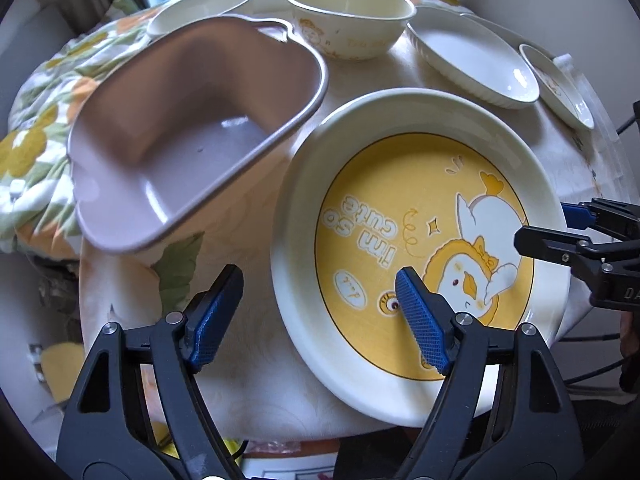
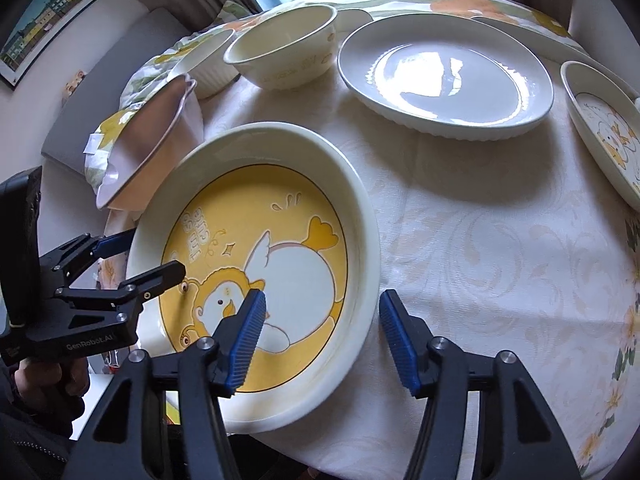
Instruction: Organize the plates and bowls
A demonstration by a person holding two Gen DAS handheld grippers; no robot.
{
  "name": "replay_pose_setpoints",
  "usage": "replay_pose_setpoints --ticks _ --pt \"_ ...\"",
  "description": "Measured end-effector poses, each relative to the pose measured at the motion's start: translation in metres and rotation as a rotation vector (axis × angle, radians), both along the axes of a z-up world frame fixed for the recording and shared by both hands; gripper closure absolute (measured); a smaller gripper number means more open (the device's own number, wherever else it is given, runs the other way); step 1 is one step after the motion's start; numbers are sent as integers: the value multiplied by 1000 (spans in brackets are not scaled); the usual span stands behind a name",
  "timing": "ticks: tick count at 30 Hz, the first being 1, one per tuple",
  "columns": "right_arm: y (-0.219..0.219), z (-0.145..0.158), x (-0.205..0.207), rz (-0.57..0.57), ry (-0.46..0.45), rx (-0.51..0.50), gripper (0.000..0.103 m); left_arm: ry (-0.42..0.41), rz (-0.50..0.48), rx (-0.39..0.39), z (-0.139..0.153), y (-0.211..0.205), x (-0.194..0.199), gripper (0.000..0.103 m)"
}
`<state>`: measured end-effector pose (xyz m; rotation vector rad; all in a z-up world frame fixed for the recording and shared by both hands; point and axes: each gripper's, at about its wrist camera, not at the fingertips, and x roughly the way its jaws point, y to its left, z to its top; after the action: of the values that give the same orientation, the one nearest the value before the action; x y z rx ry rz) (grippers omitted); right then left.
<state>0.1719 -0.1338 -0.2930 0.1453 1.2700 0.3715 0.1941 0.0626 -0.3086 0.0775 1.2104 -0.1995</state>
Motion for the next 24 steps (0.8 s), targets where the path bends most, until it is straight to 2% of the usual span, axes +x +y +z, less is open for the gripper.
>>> replay_pose_setpoints --ticks 6,8,11,12,13,14,16,20,24 --pt "-21 26 -8 23 -48 24 48 -42 65 18 28 -9 -16 26" --pt "-37 45 -12 23 -92 41 48 -81 83 21 48 -17 -22 26" --pt "-66 78 -15 8 -170 68 47 -184 129 -9 94 -35 -31 26" --pt "-75 87 -14 5 -193 68 43 -219 143 -24 108 -41 -32 19" --pt "-84 98 -11 1 -216 63 22 -263 160 -40 124 -49 -32 12" --pt "-94 107 -8 4 -238 65 0 -292 172 -46 134 -54 -31 0" --pt "-109 123 -1 25 -272 76 0 -353 184 -69 154 -69 -26 0" --pt "-135 142 25 68 -266 52 0 -333 216 -91 167 -94 3 0" --pt "-157 149 63 114 -233 44 0 -254 279 -160 156 -114 35 0"
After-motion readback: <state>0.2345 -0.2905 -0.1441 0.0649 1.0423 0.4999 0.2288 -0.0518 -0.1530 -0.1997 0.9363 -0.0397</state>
